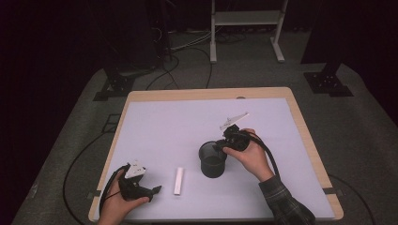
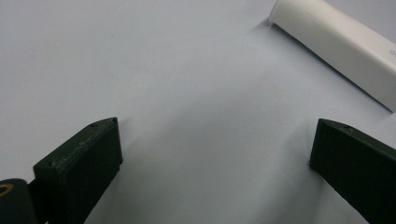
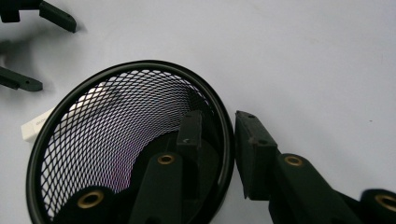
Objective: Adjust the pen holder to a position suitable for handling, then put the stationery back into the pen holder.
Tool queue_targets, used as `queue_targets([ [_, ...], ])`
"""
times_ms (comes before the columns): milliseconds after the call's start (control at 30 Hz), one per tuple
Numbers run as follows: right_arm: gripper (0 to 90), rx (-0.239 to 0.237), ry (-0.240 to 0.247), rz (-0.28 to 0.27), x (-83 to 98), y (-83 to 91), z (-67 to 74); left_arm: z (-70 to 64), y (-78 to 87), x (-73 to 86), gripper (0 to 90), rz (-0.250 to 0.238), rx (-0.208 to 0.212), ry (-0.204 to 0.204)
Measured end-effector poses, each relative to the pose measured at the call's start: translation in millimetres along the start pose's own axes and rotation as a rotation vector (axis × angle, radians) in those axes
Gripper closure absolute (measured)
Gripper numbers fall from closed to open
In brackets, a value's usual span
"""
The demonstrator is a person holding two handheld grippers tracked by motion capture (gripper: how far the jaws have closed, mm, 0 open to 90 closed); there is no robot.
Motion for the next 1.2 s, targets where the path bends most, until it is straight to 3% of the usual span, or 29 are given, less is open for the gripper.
queue_targets([
  [500,42.6,-0.011,-0.004,-0.066,0.8,19.4,1.2,-0.2,-0.3,-0.1,1.4,-0.006,-0.002,0.000],
  [833,31.2,0.015,-0.035,-0.109,8.9,35.9,-3.9,-0.1,-0.2,-0.1,1.5,-0.003,-0.001,0.001],
  [1200,26.1,0.060,-0.066,-0.127,28.7,54.5,-14.8,-0.4,-0.2,0.1,1.4,-0.004,-0.001,0.001],
])
Point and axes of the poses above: each handheld gripper's, and its own axes: y roughly backward along the jaws, x roughly out of its underside, z roughly to its left, the point moved 4 cm from there along -y, roughly forward along the jaws, and after that the axes turned 5 degrees about x, right-handed, at the moved point
